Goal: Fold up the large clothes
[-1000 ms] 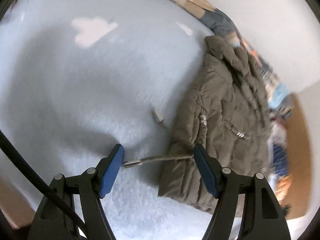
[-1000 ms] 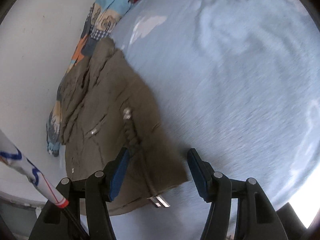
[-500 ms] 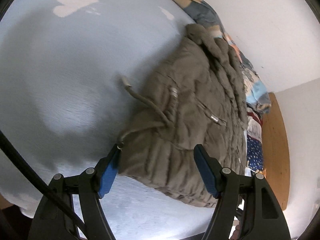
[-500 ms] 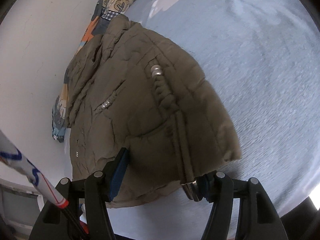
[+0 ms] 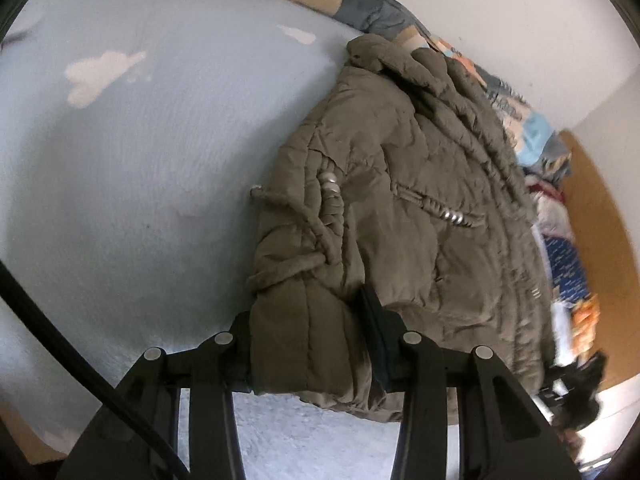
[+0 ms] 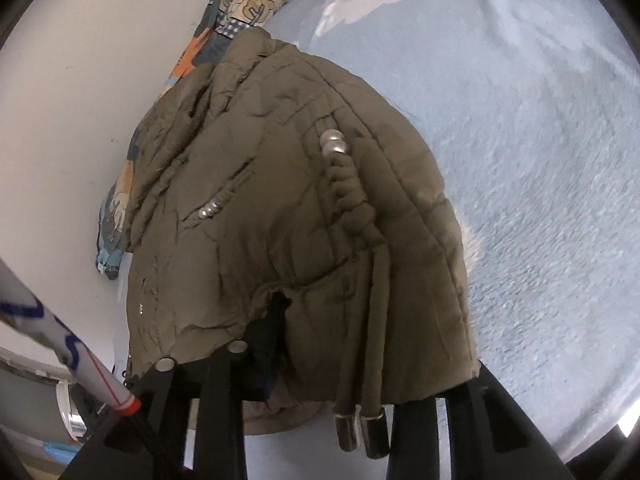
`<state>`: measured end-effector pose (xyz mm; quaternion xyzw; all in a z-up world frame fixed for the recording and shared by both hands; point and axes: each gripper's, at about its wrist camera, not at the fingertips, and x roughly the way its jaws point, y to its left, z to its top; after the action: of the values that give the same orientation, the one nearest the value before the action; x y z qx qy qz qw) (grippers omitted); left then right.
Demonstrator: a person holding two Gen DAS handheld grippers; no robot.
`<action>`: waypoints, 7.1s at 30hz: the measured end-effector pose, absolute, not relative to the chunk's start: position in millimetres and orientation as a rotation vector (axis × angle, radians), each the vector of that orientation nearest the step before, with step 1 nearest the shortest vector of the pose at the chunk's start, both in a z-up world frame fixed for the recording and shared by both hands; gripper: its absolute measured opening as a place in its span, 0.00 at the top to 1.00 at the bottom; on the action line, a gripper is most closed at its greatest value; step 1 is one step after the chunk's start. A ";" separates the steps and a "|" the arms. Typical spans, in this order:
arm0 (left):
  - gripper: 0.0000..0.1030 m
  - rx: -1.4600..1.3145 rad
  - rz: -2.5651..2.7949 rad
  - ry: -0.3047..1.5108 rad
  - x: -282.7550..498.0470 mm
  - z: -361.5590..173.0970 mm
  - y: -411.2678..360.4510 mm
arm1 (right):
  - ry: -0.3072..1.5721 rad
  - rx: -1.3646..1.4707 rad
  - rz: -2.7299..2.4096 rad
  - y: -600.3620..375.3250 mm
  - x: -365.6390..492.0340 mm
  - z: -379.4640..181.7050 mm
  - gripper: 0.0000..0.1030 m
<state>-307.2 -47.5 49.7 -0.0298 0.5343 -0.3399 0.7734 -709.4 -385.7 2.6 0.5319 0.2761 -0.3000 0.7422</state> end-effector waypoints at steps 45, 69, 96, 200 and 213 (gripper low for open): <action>0.47 0.082 -0.693 1.014 -314.1 66.6 -35.8 | 0.496 1.145 -0.653 -345.5 -742.1 37.9 0.71; 0.55 0.345 -0.657 0.798 -350.8 76.4 -56.0 | 0.515 1.127 -0.689 -341.6 -743.7 31.8 0.80; 0.56 0.442 -0.626 0.652 -371.8 91.8 -61.1 | 0.508 1.039 -0.694 -335.6 -740.4 46.6 0.82; 0.62 0.097 -0.723 0.989 -325.7 58.8 -51.7 | 0.498 1.146 -0.697 -342.4 -741.6 34.6 0.77; 0.77 0.224 -0.725 0.825 -348.8 77.0 -55.2 | 0.502 1.141 -0.714 -342.6 -737.2 30.3 0.83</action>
<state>-348.8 -55.2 77.0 0.1063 0.3910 -0.3439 0.8471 -737.2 -342.6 30.3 0.5226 0.2298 -0.3270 0.7531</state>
